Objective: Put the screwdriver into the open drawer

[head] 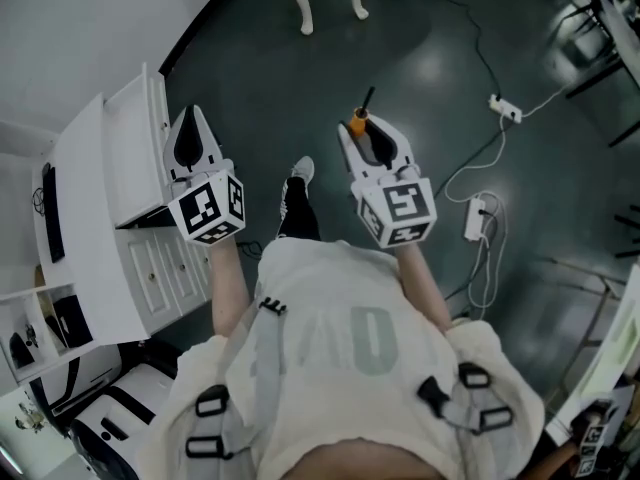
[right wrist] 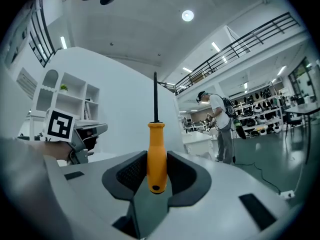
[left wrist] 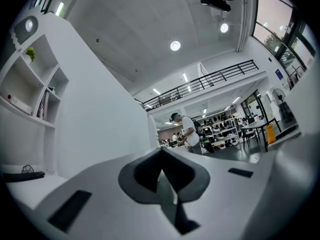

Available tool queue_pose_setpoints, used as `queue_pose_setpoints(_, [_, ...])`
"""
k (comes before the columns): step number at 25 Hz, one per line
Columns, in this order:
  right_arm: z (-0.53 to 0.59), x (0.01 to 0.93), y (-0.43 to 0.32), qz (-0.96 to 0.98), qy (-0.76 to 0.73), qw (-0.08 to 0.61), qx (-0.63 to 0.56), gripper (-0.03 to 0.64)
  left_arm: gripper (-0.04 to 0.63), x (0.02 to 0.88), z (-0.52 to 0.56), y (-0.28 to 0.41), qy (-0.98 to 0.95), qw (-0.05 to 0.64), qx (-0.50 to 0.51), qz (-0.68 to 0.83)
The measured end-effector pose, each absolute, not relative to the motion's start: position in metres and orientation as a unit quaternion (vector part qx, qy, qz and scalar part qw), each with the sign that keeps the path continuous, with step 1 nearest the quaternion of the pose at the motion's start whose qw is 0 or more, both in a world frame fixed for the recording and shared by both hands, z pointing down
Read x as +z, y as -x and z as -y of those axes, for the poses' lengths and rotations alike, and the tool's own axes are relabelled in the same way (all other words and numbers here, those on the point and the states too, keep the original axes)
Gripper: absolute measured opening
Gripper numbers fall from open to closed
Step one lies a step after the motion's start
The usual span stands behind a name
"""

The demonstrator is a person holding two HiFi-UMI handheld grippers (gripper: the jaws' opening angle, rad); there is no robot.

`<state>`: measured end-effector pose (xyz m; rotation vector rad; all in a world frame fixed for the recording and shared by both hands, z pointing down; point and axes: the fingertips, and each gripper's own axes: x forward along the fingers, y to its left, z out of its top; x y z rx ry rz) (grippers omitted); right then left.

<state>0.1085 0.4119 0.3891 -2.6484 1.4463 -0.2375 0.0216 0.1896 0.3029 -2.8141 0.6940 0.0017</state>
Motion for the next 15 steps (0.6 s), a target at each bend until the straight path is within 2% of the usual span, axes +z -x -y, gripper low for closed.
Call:
queue_pose_setpoints(7, [-0.341,0.389,-0.115,-0.511,0.856,0.028,-0.075,0.117,0.005,0.310,-0.125,-0.035,0.963,0.099,0.015,-0.250])
queue_pose_setpoints(15, [-0.258,0.398,-0.155,-0.526,0.846,-0.016,-0.089,0.117,0.005,0.323,-0.052,-0.076,0.966,0.063,0.028,-0.251])
